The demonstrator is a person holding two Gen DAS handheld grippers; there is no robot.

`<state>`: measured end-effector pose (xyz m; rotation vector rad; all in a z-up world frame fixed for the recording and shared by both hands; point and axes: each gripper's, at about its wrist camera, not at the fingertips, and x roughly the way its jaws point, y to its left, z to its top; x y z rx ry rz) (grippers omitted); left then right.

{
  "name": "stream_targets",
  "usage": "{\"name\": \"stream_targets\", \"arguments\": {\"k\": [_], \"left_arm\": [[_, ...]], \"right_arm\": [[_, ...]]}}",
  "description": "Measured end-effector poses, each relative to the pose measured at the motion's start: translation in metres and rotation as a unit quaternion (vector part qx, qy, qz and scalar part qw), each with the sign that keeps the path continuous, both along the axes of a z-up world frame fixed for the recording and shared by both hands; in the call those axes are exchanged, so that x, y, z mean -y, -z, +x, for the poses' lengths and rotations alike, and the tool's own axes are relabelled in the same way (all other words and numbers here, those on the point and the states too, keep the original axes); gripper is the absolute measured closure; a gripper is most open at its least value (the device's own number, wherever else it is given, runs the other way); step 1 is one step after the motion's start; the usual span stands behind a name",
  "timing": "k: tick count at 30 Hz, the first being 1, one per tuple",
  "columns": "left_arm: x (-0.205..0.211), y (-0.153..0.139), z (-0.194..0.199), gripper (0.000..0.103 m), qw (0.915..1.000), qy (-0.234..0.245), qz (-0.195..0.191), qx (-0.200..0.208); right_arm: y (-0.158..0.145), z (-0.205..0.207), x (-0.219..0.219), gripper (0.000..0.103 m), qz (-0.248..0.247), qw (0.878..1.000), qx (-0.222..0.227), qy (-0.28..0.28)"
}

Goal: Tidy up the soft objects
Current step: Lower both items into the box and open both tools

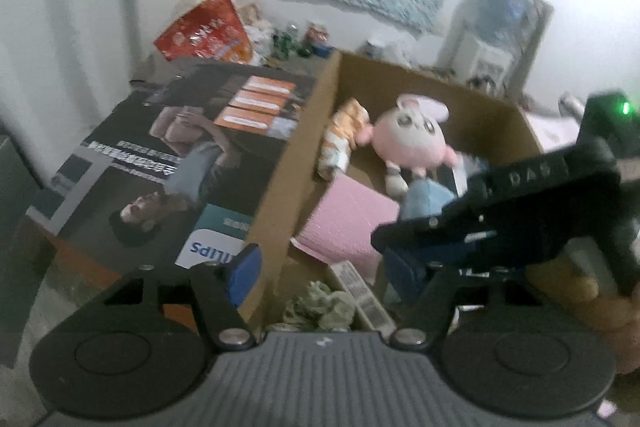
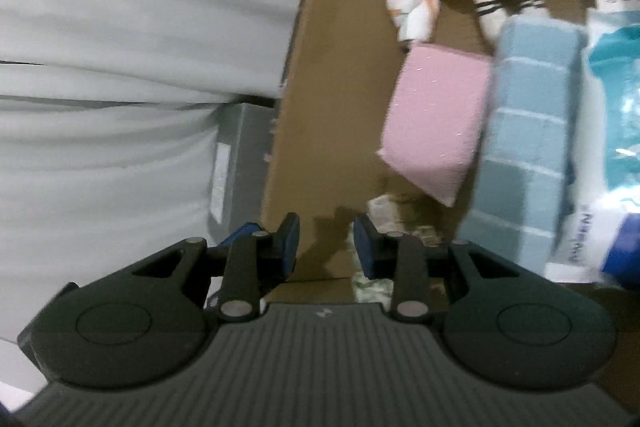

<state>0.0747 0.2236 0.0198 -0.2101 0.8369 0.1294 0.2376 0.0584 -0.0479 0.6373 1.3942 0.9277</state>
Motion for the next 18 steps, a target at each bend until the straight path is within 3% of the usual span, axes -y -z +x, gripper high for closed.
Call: {"name": "stream_targets", "arguments": {"k": [4,7,11,18], "left_arm": [[-0.012,-0.007,-0.008,0.034,0.9996,-0.023,-0.011,0.015],[-0.017,-0.008,-0.01,0.034,0.9993,-0.027,-0.016,0.018],[-0.018,-0.008,-0.012,0.034,0.9993,-0.026,-0.021,0.018],[-0.016,-0.007,-0.014,0.033,0.9991,-0.026,-0.027,0.02]], "right_arm": [[0.014,-0.001,-0.014,0.073,0.0,0.999,-0.039,-0.018],[0.025,-0.003,-0.022,0.073,-0.032,0.998,-0.046,-0.022],[0.027,0.0,-0.015,0.078,-0.048,0.998,-0.034,-0.01],[0.014,0.006,-0.007,0.075,-0.108,0.994,0.015,0.007]]}}
